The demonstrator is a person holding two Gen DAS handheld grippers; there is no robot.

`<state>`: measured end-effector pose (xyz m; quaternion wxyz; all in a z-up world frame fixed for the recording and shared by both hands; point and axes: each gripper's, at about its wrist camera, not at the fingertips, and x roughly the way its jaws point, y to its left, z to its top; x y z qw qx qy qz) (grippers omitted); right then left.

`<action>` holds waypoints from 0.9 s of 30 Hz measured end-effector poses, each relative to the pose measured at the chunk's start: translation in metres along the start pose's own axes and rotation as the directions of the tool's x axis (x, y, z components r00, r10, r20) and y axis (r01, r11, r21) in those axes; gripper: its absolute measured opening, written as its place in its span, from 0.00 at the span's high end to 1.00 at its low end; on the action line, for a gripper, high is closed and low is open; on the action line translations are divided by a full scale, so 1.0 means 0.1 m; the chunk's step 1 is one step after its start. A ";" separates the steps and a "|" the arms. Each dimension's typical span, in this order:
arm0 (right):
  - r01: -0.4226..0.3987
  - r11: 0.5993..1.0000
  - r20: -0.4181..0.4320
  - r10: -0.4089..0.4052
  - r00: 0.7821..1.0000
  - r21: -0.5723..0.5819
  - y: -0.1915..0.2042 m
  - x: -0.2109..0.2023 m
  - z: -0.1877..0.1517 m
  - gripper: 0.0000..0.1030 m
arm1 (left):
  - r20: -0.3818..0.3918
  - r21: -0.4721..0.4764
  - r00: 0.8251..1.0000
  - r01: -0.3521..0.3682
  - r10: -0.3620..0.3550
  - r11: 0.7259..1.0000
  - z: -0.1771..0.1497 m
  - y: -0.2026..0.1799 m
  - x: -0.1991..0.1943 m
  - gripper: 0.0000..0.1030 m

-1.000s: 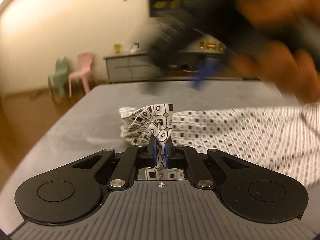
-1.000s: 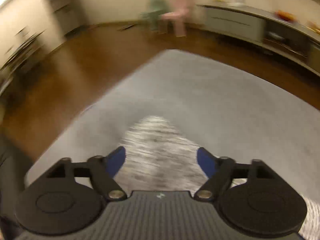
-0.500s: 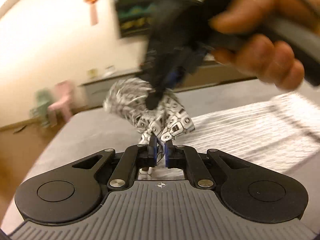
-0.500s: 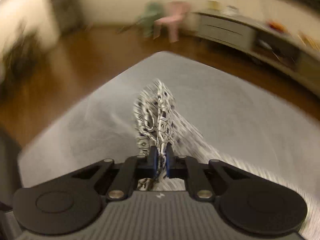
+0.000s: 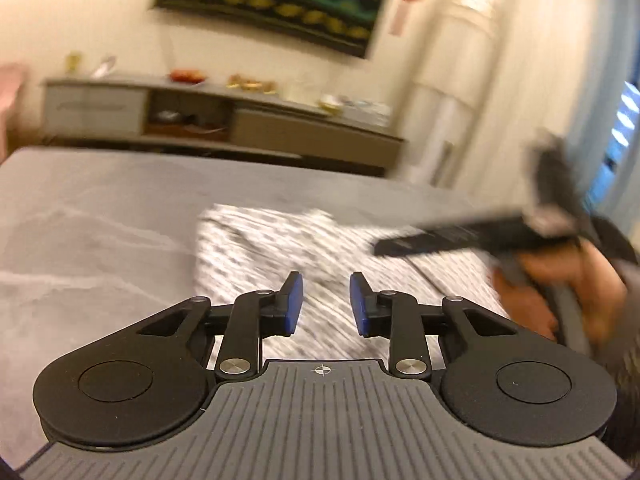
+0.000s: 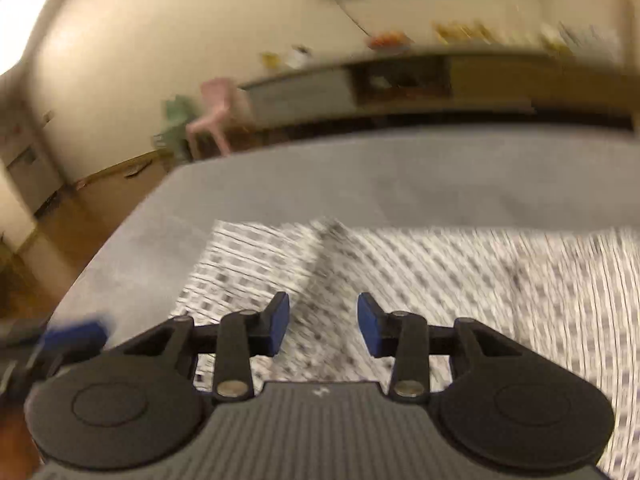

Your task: Fold clothes

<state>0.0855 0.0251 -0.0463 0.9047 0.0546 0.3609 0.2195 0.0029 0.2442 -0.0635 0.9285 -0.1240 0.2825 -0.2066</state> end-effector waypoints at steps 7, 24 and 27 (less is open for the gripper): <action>0.080 0.971 -0.151 -0.115 0.982 -0.225 0.18 0.62 0.07 0.74 | -0.245 0.070 0.966 -0.062 0.077 0.996 -0.28 -0.04 0.47 0.84; 0.043 0.943 -0.088 -0.076 0.993 -0.330 0.54 0.49 -0.50 0.68 | -0.202 -0.062 0.977 -0.082 0.068 0.995 0.60 0.70 1.59 0.76; 0.043 0.938 -0.094 -0.080 0.992 -0.344 0.55 0.52 -0.50 0.68 | -0.061 -0.225 0.996 -0.077 0.065 0.971 0.69 0.90 1.55 0.85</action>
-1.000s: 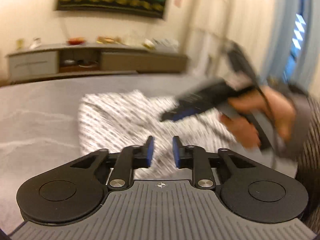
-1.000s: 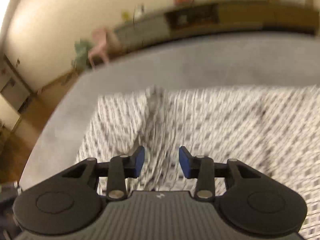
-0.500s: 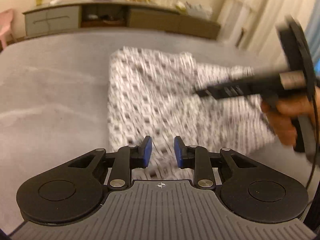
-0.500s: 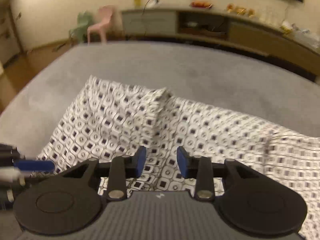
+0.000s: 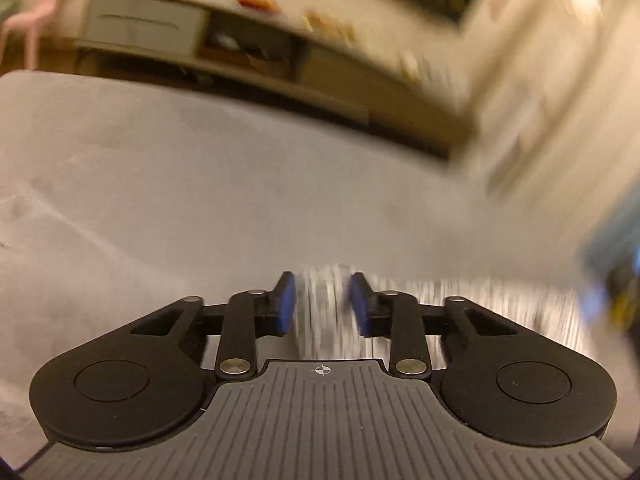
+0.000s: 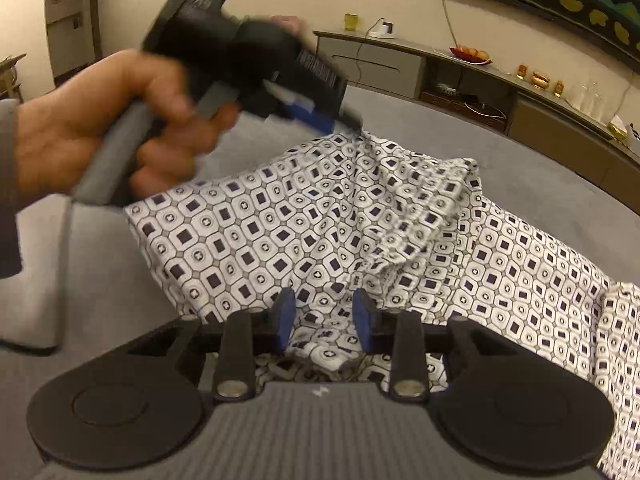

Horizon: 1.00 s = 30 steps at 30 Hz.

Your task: Fold clothes

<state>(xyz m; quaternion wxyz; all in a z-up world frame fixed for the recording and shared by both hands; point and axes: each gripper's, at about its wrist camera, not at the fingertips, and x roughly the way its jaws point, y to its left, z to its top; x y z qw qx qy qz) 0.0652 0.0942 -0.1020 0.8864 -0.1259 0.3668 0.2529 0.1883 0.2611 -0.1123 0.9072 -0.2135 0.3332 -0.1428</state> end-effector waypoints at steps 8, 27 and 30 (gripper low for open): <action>-0.079 0.992 0.006 0.079 0.997 0.100 -0.48 -0.23 0.36 0.67 | -0.045 0.136 0.997 -0.063 0.070 0.989 0.06 -0.10 -0.57 0.69; 0.017 0.950 0.004 -0.019 1.000 0.312 -1.07 -0.28 0.23 0.71 | -0.197 0.108 0.977 -0.063 0.083 0.992 -0.91 -0.38 -0.83 0.61; -0.027 0.933 0.003 0.028 1.000 0.358 -1.01 -0.28 0.12 0.65 | -0.187 0.100 0.979 -0.068 0.086 0.993 -0.95 -0.42 -0.91 0.61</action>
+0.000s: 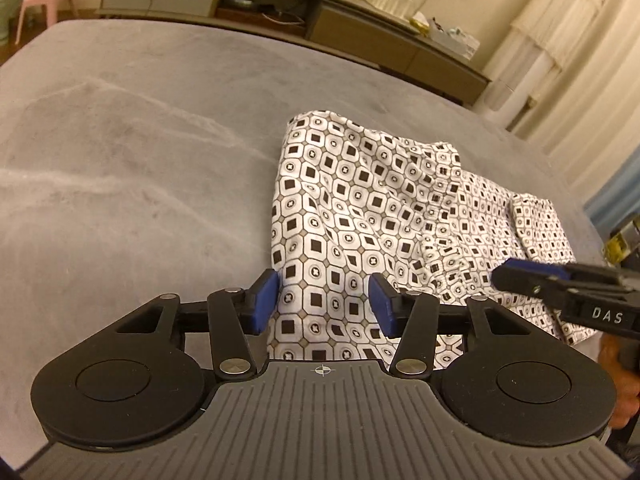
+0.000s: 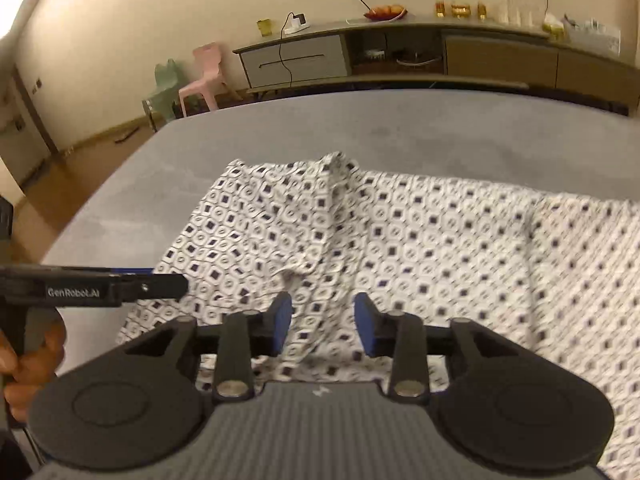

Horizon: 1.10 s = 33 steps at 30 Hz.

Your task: Fold clothes

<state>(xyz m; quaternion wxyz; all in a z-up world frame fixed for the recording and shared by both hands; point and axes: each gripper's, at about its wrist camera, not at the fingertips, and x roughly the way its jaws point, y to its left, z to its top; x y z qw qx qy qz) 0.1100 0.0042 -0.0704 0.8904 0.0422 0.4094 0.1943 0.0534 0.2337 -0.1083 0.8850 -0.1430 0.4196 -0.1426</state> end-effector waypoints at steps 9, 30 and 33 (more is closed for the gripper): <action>0.040 0.993 0.004 -0.040 0.999 -0.114 0.29 0.15 -0.21 0.70 | 0.137 0.005 0.990 0.033 -0.034 0.999 -0.03 -0.20 -0.35 1.00; -0.469 0.780 0.198 0.425 0.883 0.416 -1.64 -0.75 0.19 0.18 | 0.179 0.664 0.984 -0.130 0.012 0.736 -0.46 -2.84 0.16 1.00; -0.420 0.822 0.066 0.429 0.901 0.384 -1.62 -0.53 0.35 0.28 | 0.160 0.701 0.987 -0.120 0.008 0.703 -0.73 -2.99 0.30 0.91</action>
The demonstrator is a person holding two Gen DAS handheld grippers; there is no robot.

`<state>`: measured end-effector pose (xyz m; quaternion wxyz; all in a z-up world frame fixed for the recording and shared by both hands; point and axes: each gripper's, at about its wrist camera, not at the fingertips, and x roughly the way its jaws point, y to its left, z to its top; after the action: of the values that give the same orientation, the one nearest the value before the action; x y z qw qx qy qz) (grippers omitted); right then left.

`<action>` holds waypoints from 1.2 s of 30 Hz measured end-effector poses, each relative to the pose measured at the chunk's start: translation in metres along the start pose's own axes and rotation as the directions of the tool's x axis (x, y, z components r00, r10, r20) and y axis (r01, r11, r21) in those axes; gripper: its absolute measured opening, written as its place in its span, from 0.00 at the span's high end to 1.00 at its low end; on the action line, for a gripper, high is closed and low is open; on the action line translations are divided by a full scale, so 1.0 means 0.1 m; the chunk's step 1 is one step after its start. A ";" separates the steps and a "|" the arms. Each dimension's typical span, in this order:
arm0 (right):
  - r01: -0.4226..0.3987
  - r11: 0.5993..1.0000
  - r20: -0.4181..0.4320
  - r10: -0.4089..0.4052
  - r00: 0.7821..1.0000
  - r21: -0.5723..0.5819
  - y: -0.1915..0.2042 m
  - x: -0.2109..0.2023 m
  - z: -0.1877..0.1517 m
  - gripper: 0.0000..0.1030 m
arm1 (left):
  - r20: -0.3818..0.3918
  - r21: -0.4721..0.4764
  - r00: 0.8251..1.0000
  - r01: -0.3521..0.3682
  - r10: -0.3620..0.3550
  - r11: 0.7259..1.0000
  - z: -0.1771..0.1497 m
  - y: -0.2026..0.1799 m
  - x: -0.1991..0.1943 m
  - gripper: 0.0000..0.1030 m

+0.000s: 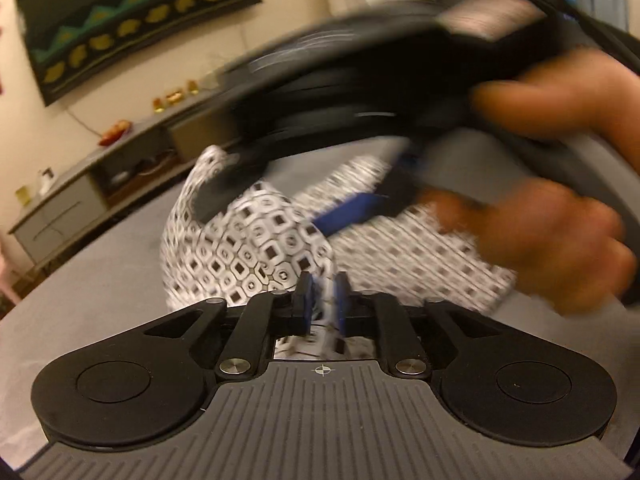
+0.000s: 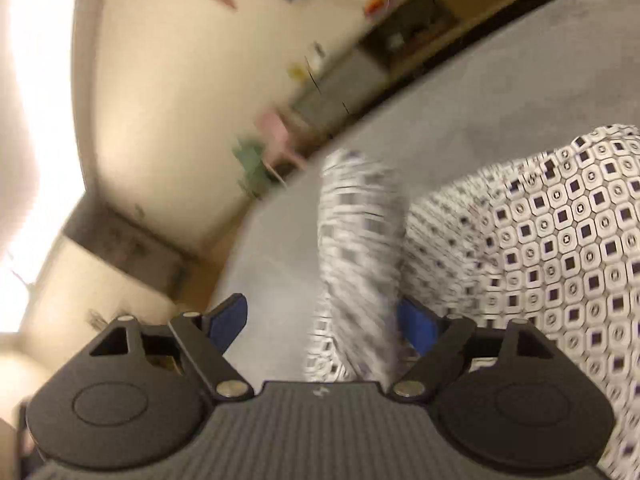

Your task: Fold clothes

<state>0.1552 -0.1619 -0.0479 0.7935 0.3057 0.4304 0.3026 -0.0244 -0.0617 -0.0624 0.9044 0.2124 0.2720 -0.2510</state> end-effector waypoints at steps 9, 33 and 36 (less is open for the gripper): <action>0.155 0.980 -0.034 -0.160 0.986 -0.124 0.09 -0.18 -0.04 0.35 | 0.067 0.114 0.992 0.097 -0.105 0.989 -0.16 -0.55 -0.11 0.91; 0.275 0.954 0.007 -0.277 0.961 -0.116 -0.55 -1.34 0.40 0.97 | -0.062 0.121 0.996 0.066 -0.059 0.990 0.06 -0.93 0.74 0.91; 0.245 0.968 0.070 -0.241 0.968 -0.051 -0.61 -1.60 0.13 0.97 | -0.061 0.117 0.996 0.064 -0.058 0.991 0.08 -0.80 0.82 0.91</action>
<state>0.1084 -0.3224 -0.0076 0.8466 0.2365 0.4300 0.2059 -0.0078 -0.1561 -0.1252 0.8739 0.2646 0.2886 -0.2882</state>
